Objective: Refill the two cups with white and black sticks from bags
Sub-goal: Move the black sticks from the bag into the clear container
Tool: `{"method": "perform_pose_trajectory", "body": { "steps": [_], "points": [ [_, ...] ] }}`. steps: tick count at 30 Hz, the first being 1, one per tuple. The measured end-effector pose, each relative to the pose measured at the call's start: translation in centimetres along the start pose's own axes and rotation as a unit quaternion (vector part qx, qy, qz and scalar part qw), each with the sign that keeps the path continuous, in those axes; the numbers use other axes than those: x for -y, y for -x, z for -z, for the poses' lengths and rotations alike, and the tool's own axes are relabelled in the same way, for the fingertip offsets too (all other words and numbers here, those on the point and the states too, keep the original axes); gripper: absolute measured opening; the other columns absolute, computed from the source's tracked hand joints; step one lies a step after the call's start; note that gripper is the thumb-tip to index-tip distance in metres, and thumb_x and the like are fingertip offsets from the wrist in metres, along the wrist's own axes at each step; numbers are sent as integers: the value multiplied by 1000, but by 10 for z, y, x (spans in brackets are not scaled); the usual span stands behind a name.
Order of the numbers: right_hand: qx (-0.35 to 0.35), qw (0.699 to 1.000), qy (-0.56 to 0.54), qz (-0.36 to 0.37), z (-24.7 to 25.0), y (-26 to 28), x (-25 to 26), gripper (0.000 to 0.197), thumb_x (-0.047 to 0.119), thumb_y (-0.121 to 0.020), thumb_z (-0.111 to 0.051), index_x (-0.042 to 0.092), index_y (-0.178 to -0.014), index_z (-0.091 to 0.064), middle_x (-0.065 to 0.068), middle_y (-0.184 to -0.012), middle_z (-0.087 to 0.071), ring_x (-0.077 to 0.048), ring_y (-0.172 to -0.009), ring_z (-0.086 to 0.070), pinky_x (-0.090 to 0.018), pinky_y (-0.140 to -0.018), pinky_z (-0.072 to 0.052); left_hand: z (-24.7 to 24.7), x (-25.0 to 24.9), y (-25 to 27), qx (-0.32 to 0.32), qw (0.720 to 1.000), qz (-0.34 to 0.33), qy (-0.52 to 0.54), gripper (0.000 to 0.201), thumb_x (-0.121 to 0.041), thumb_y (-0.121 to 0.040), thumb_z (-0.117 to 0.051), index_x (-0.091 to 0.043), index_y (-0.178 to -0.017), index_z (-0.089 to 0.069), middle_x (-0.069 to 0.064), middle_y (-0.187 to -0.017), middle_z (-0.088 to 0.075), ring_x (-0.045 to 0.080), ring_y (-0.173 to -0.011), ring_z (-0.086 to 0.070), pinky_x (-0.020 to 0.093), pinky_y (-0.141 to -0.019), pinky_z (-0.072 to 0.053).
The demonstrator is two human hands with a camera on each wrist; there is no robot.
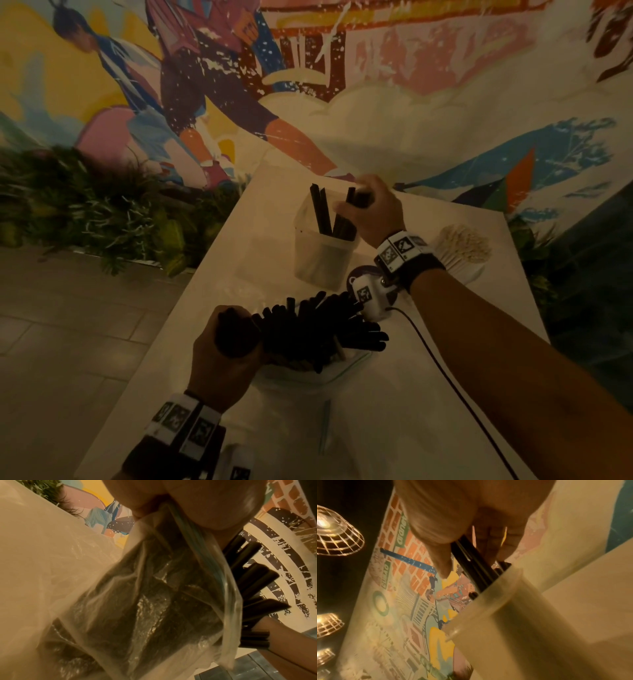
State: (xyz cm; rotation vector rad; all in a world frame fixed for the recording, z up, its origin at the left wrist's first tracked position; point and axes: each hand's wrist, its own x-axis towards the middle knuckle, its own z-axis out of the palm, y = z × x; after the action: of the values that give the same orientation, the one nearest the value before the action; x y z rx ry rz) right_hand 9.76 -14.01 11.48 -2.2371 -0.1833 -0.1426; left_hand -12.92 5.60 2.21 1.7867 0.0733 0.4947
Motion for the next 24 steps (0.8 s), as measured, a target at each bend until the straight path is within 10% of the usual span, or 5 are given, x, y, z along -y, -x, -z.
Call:
{"method": "perform_pose_trajectory", "body": {
  "steps": [3,13,16,20,24],
  "points": [
    [-54,997,10,62,-2,-5,2,57,39,-81,-67,26,-131,-43,5,-113,-58,-15,-95,-56,-30,-79,-48,1,1,1,2,1000,-4,5,37,-39,-56,-70,-48,-87,-53,-8,-92,-61,10,-81,-61,16,-76,-51],
    [83,959,231,138,-6,-2,-14,49,46,-90,-38,22,-129,-54,-4,-136,-51,-27,-124,-46,-49,-98,-42,1,1,2,3,1000,-6,-6,35,-40,-58,-69,-43,-88,-53,-5,-88,-61,10,-81,-61,22,-76,-52],
    [12,983,105,149,13,14,-1,45,30,-90,-58,17,-133,-52,-5,-139,-51,-20,-127,-46,-32,-106,-38,0,-2,1,2,1000,-16,-11,35,-40,-58,-68,-43,-89,-52,-9,-92,-60,5,-81,-60,8,-73,-47],
    [-47,996,-19,70,49,49,0,39,21,-89,-61,18,-128,-57,9,-124,-58,-2,-103,-56,1,-75,-40,1,-3,1,0,1000,-23,-4,34,-39,-60,-68,-41,-90,-53,-10,-94,-60,4,-81,-60,7,-73,-47],
    [-15,1000,-14,16,68,91,-36,36,10,-88,-60,15,-124,-59,4,-103,-66,-5,-86,-60,4,-68,-40,0,-1,-1,5,1000,-15,-16,42,-40,-55,-70,-48,-91,-51,-14,-96,-60,2,-83,-60,7,-74,-47]
  ]
}}
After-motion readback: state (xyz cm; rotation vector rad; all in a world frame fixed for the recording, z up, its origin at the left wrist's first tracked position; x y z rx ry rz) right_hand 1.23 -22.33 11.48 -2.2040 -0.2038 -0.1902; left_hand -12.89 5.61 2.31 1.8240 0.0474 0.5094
